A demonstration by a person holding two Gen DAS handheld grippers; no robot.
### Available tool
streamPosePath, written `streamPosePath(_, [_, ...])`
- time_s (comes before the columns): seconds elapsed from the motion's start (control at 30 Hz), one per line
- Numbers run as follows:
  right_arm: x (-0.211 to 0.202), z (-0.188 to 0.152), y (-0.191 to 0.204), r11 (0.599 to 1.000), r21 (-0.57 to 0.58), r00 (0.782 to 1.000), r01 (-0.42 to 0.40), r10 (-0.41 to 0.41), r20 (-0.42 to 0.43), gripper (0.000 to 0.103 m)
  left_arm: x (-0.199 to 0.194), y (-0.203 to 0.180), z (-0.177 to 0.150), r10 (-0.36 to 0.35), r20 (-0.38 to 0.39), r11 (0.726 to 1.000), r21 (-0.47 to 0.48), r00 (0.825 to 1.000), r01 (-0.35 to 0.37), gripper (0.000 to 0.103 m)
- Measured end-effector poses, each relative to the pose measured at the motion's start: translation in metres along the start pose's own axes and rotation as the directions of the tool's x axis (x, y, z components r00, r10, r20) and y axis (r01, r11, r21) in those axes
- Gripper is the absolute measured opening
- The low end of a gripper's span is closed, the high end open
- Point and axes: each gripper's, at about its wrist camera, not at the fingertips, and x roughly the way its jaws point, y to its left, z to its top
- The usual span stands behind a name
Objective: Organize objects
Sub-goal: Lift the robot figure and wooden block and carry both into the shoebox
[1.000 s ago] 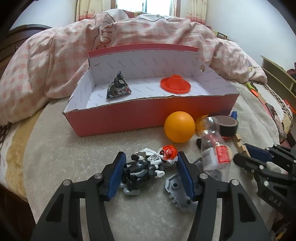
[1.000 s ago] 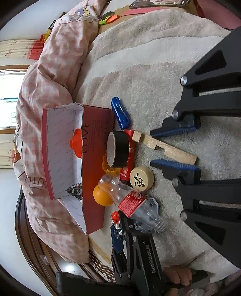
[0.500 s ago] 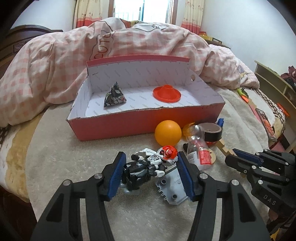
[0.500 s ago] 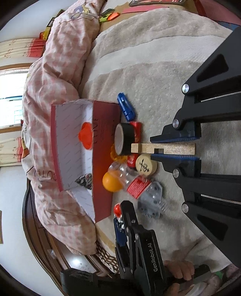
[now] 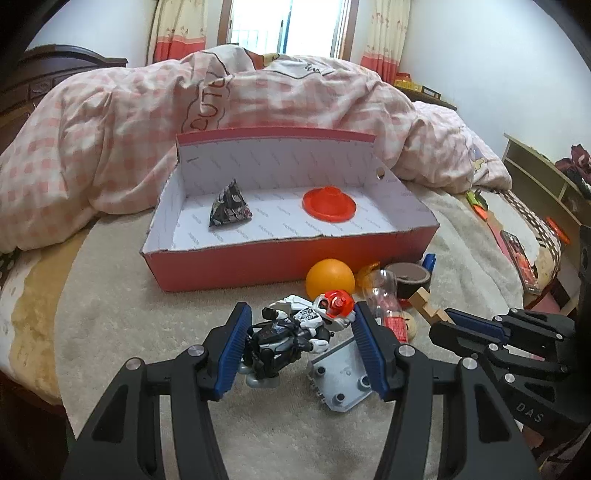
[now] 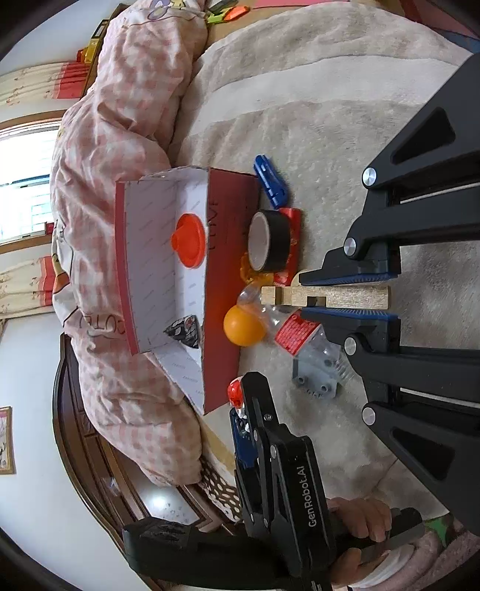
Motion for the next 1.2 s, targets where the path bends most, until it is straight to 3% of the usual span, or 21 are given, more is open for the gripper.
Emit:
streamPosePath(0.5, [0.001,0.017,0.009,0.999,-0.04,1.0,-0.015,0.016,0.025,0.013,-0.004,-0.001,0.011,0.008,0.036,1.0,0.007,0.999,-0.009,0.056])
streamPosePath(1.2, [0.014,0.061,0.006,0.998,-0.057,0.996,0.018,-0.013,0.091,0.013,0.007,0.007,0.059,0.048,0.118,0.999,-0.003,0.992,-0.048,0.056])
